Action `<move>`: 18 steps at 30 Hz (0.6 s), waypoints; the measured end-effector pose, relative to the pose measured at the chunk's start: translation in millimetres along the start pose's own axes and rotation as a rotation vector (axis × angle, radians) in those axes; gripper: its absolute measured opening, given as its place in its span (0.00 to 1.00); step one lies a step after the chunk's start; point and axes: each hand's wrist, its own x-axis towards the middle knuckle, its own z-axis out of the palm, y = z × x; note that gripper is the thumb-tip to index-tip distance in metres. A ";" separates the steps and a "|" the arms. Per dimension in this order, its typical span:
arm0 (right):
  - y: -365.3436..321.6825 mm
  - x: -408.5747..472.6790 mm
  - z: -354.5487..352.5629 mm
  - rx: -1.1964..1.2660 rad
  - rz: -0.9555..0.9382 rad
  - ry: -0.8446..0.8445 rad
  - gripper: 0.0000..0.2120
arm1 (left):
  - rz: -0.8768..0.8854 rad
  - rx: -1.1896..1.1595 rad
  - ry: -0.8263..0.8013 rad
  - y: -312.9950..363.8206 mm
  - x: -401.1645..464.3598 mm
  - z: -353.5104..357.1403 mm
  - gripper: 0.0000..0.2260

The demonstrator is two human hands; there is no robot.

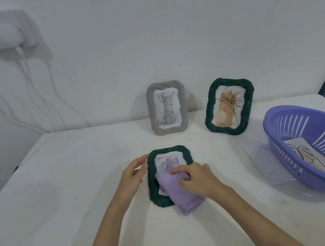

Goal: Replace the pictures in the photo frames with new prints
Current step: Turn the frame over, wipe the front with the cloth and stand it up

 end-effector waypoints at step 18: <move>5.6 26.9 15.0 -0.573 0.078 0.229 0.16 | 0.026 0.853 -0.323 -39.9 11.9 4.4 0.68</move>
